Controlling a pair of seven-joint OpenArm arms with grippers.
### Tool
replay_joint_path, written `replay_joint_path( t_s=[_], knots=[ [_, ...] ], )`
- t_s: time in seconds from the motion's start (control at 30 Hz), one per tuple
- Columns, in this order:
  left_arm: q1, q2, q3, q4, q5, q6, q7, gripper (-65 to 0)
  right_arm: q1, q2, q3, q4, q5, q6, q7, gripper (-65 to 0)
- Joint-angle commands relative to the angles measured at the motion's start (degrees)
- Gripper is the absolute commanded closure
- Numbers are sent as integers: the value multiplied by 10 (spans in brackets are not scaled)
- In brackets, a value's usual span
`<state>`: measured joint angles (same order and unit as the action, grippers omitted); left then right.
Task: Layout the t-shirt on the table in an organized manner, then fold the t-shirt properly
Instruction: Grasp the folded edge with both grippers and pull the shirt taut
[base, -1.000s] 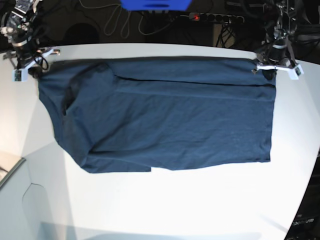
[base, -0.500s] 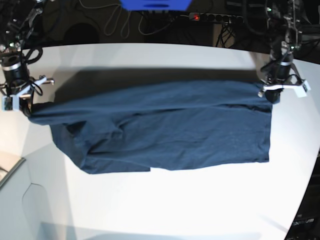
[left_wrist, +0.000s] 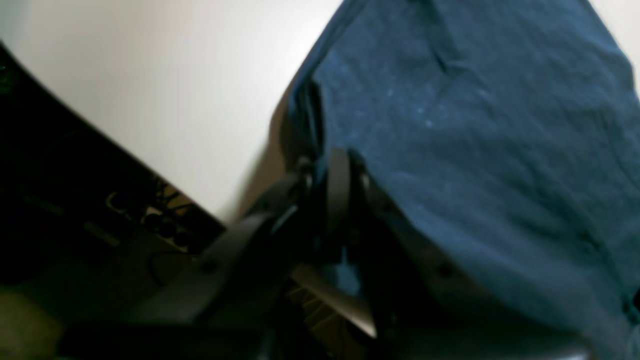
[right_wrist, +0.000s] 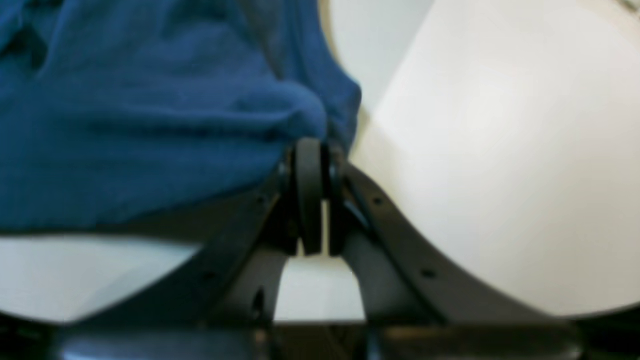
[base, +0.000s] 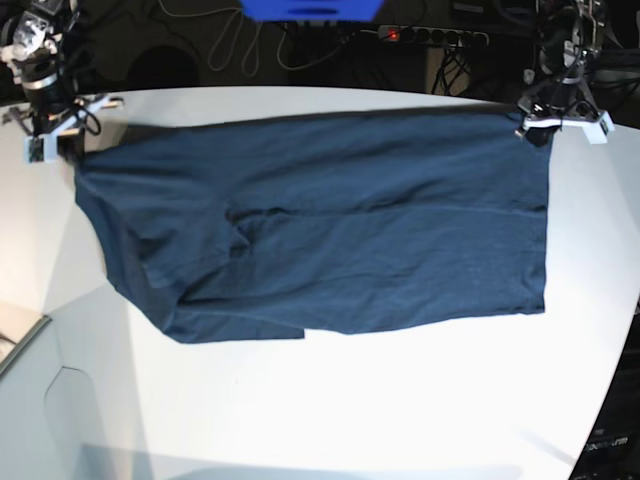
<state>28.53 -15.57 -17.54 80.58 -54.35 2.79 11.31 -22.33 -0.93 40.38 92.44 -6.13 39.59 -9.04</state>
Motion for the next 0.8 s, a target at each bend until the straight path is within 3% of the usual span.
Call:
replay_joint_path(
  t_s=[0.0,0.17,0.7,0.77],
  knots=[
    [0,-10,-5,0,-4,-3,-10,-1,-1,4,2,-10,5,4,9,0],
    [-2,-8,-33,-14,-1,-3,-9,-1,0,18,3,-60,5,4,9,0],
    [-27,-13,-36,-50,-4,-3,-5,-5,-18,15,25,-62,2,4,9,0],
    [-27,-12,-36,-49,-5,-3,-5,-6,-18,15,27,-62,2,4,9,-35]
  ],
)
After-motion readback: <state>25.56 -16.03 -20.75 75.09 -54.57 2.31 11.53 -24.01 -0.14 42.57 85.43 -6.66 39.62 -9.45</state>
